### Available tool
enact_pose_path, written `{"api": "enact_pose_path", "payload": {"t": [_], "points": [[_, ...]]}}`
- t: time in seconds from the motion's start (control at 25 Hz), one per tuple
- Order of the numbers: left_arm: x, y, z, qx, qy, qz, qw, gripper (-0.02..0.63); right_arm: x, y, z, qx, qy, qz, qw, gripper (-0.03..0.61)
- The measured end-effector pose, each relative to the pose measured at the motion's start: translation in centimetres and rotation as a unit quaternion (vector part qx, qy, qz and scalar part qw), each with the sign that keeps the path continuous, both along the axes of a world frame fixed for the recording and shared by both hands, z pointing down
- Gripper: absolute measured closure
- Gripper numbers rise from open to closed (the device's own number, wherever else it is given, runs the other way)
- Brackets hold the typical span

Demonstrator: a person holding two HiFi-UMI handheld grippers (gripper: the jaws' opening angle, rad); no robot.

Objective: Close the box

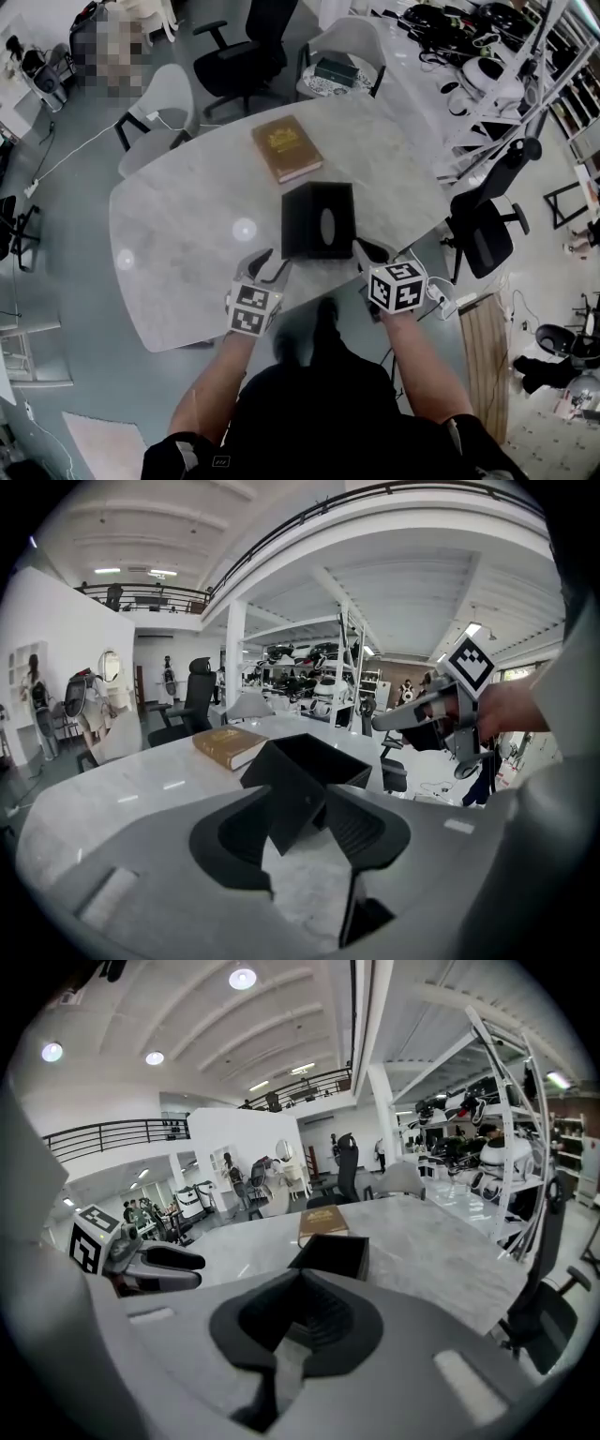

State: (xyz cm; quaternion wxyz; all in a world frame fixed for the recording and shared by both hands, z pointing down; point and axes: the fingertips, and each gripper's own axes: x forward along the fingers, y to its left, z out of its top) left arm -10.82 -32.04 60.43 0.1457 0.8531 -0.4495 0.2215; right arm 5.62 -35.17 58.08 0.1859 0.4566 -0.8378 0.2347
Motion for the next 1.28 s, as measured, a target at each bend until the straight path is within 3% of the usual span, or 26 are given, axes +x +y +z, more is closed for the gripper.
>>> {"api": "enact_pose_path", "payload": {"t": [0.2, 0.44, 0.76, 1.28], "points": [[0.7, -1.3, 3.7, -0.031, -0.033, 0.010, 0.9989, 0.402, 0.8, -1.4, 2.0, -0.021, 0.010, -0.011, 1.000, 0.574], [1.7, -2.2, 7.9, -0.054, -0.060, 0.035, 0.9961, 0.383, 1.0, -2.1, 4.0, -0.039, 0.025, -0.016, 0.999, 0.511], [1.9, -3.3, 12.3, -0.089, -0.081, 0.041, 0.9919, 0.382, 0.8, -1.9, 5.9, -0.061, 0.030, -0.023, 0.997, 0.509], [1.3, -5.0, 14.6, -0.123, -0.060, 0.009, 0.9906, 0.371, 0.7, -1.1, 8.7, -0.108, 0.068, -0.045, 0.991, 0.509]]}}
